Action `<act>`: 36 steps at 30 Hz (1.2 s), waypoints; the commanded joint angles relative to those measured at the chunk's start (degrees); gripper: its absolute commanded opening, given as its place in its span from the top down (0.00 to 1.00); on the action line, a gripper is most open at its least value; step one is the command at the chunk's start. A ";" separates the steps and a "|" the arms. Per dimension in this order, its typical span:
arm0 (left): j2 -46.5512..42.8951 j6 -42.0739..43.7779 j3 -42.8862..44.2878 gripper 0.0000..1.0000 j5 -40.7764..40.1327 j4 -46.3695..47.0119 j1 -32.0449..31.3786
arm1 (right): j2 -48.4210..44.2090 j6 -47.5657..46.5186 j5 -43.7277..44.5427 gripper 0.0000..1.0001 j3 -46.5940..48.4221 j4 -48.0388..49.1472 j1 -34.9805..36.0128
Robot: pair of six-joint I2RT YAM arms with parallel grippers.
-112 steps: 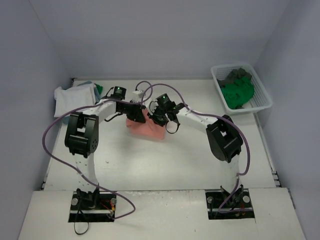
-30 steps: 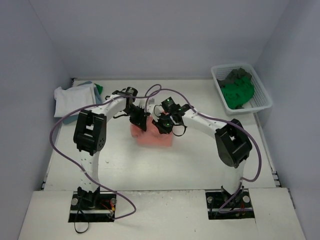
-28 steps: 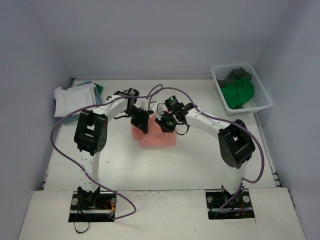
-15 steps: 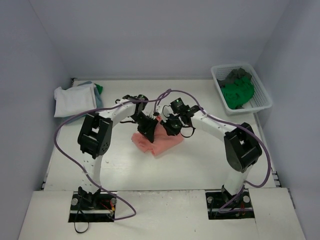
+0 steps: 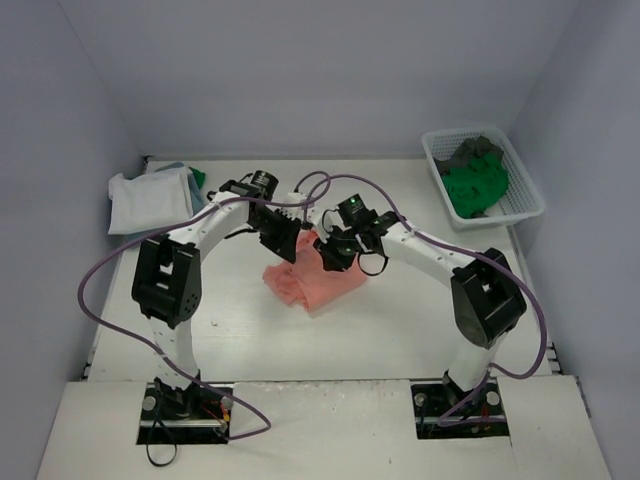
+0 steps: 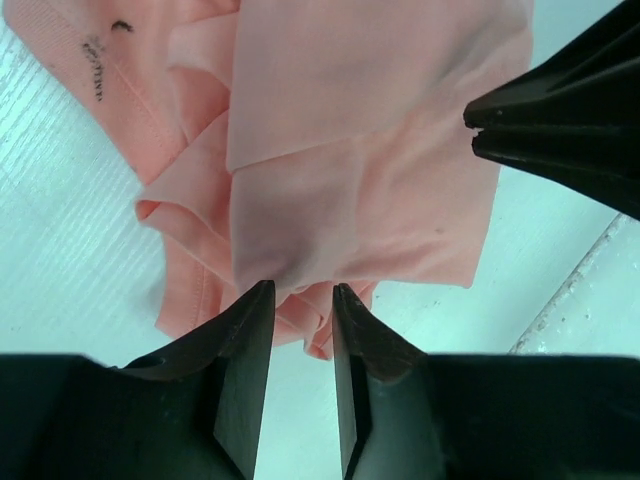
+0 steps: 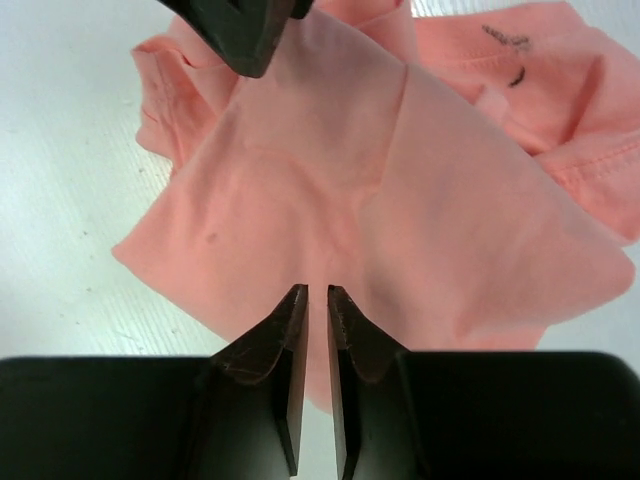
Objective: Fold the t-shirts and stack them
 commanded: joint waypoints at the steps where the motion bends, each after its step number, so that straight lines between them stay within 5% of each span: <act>1: -2.92 -0.36 1.15 0.74 3.65 -0.78 1.38 | 0.01 0.34 -2.83 0.89 2.74 1.61 2.00; 11: -10.73 -7.38 -13.68 0.68 19.19 7.45 10.16 | 8.53 0.08 -3.26 1.00 3.44 4.60 6.92; 21: -14.35 -9.77 -20.74 0.65 23.34 9.06 13.95 | 14.07 1.92 0.68 1.00 5.28 7.58 7.28; 36: -4.95 -17.50 -23.03 0.65 17.91 16.79 14.21 | 15.58 5.61 4.12 1.00 11.53 9.34 1.48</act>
